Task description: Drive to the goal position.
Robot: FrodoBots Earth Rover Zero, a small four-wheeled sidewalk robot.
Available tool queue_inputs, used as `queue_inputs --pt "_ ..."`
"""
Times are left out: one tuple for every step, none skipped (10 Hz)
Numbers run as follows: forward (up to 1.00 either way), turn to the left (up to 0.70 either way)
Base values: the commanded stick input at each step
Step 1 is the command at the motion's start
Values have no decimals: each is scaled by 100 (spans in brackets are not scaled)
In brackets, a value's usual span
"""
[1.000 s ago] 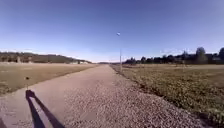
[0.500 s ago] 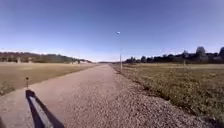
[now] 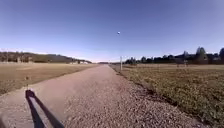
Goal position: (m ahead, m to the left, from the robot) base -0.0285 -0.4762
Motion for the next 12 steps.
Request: queue_inputs --pt "50 0" --pt "50 0" --pt "50 0" --pt "50 0" --pt "50 0" --pt "50 0" --pt "50 0" --pt "50 0" --pt "50 0" --pt "50 0" --pt "50 0" --pt "50 0"
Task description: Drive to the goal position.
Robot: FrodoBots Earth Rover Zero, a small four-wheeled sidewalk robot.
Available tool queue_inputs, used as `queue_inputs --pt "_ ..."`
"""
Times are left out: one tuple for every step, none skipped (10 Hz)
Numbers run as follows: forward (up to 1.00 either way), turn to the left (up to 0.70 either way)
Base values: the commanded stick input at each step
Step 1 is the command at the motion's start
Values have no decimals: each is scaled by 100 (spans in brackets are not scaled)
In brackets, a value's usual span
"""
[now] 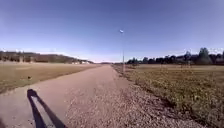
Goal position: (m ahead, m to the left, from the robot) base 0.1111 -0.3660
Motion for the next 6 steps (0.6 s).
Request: queue_inputs --pt "50 0" --pt "50 0" --pt "50 0" --pt "50 0" --pt "50 0" --pt "50 0"
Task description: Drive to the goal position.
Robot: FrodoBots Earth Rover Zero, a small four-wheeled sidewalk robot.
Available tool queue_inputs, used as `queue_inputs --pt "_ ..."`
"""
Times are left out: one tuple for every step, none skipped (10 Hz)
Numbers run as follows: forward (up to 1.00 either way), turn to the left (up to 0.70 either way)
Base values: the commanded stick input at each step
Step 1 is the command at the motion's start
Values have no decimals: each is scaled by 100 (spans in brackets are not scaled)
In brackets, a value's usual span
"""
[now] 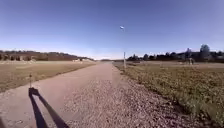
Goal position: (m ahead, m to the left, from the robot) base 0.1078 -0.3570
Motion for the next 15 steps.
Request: queue_inputs --pt "50 0" --pt "50 0" --pt "50 0" --pt "50 0" --pt "50 0" --pt "50 0" --pt "50 0" --pt "50 0" --pt "50 0" --pt "50 0" --pt "50 0" --pt "50 0" --pt "50 0" --pt "50 0" --pt "50 0"
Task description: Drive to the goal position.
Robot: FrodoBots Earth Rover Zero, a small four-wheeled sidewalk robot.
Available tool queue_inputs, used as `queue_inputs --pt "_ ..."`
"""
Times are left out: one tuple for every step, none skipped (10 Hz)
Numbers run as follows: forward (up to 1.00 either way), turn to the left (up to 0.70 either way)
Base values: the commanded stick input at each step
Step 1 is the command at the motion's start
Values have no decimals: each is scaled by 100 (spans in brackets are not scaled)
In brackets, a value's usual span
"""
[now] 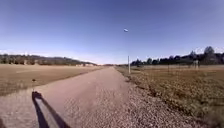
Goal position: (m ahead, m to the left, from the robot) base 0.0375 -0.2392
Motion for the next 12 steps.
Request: queue_inputs --pt "50 0" --pt "50 0" --pt "50 0" --pt "50 -29" --pt "50 -50" --pt "50 -50" --pt "50 -43" --pt "50 -15" --pt "50 0" --pt "50 0" --pt "50 0" --pt "50 0"
